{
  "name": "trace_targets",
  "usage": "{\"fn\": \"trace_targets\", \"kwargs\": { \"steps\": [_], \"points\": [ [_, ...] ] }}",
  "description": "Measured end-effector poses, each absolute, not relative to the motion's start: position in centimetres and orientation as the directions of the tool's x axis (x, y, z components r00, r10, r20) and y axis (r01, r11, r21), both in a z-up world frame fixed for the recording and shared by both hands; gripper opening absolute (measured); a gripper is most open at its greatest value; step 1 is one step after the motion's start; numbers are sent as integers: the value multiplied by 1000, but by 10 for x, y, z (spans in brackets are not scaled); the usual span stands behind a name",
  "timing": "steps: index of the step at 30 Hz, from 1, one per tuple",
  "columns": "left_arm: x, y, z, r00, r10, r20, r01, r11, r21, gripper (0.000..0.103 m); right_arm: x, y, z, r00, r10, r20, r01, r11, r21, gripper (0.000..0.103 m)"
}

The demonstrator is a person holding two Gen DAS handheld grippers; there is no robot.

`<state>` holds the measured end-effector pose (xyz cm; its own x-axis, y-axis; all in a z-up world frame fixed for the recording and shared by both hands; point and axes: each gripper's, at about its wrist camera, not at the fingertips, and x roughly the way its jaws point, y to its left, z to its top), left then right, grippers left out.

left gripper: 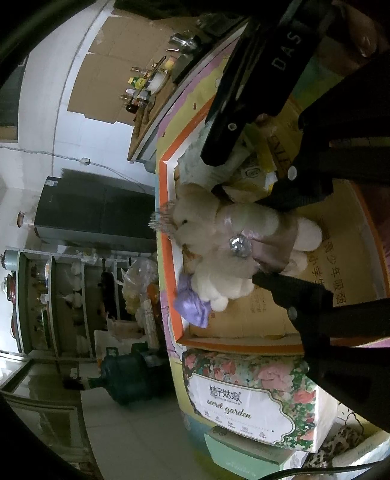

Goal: Organize soft objects
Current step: 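Lower the teddy bear and tissue packet into the tray and open both grippers, then withdraw both grippers up and away from the tray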

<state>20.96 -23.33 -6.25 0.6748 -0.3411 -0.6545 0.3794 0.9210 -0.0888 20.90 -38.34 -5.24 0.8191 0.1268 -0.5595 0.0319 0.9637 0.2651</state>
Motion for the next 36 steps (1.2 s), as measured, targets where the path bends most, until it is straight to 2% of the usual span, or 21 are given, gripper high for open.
{"fn": "trace_targets", "kwargs": {
  "steps": [5,21,25,36],
  "points": [
    [207,-233,-60,681,-341,-648,382,920,-82,53,208,-384,-52,824,129,-551,33,961,275,60],
    [194,-227,-43,714,-344,-609,376,923,-82,53,190,-387,-43,853,124,-507,38,954,297,60],
    [188,-224,-36,725,-353,-592,379,922,-86,63,185,-385,-38,858,120,-499,38,955,295,60],
    [171,-211,-20,752,-357,-554,376,923,-83,69,167,-376,-23,875,111,-470,36,956,292,60]
  ]
}}
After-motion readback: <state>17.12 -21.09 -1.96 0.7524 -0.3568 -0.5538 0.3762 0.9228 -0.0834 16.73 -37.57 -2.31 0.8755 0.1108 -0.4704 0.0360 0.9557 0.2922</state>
